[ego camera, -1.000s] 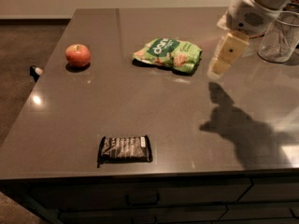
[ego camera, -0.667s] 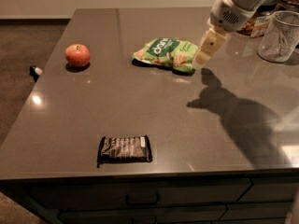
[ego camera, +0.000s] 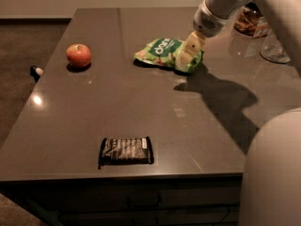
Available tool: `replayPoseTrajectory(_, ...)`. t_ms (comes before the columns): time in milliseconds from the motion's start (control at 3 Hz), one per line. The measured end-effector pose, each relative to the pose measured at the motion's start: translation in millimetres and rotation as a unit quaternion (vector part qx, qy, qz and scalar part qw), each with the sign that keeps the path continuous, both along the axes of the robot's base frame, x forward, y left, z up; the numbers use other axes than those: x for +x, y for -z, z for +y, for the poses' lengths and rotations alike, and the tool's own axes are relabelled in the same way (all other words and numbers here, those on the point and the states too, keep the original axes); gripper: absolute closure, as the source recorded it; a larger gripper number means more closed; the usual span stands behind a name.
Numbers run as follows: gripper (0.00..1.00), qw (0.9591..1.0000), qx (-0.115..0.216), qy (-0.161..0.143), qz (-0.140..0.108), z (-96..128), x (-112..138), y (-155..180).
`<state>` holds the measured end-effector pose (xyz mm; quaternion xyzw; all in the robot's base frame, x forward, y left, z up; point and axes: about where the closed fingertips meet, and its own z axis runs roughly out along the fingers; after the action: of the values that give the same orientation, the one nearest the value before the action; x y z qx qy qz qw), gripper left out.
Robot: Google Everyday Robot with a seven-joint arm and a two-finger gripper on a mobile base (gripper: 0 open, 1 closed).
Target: Move green rice chip bag near rxbar chocolate
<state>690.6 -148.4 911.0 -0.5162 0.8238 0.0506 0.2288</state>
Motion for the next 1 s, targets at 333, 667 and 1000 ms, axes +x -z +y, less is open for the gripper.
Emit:
replayPoseTrajectory(333, 0.0, 1.0, -0.003, -0.002, 0.002, 12, 22, 15)
replayPoseTrajectory(667, 0.24, 0.9998, -0.016, -0.008, 0.006, 20, 39, 25)
replayPoseTrajectory(1000, 0.46, 0.9997, -0.022, -0.013, 0.007, 23, 43, 28)
